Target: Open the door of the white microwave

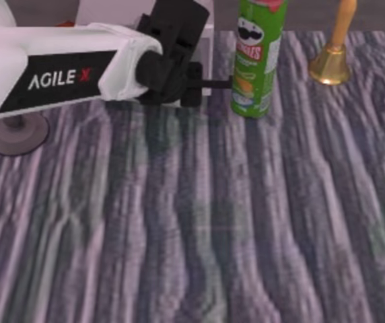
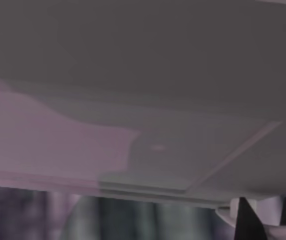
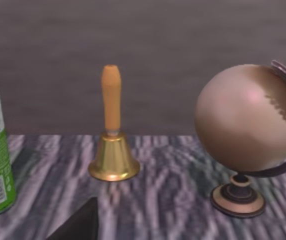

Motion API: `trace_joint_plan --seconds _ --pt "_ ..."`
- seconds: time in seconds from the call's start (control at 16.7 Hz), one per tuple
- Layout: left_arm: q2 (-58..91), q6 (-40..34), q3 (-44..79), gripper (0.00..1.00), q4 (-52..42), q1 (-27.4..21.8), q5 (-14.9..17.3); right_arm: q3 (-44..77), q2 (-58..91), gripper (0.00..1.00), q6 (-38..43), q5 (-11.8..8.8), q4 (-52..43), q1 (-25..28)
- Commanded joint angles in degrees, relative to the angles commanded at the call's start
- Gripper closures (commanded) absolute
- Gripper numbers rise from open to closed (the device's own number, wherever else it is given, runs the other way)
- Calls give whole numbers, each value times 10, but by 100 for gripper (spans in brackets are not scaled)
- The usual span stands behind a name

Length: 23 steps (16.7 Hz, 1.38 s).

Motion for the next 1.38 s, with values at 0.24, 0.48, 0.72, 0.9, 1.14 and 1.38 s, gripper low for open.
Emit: trace_joint_plan --seconds 0.24,0.48,0.72,0.9,1.14,1.38 --pt "0 0 0 100 0 0 0 0 0 0 0 0 0 0" --pt "0 0 0 100 0 0 0 0 0 0 0 0 0 0" --pt "0 0 0 100 0 0 0 0 0 0 0 0 0 0" --pt "0 0 0 100 0 0 0 0 0 0 0 0 0 0" --pt "-1 2 -5 100 2 -3 7 0 0 0 0 0 0 0" --pt "-20 24 -27 100 18 4 20 0 0 0 0 0 0 0"
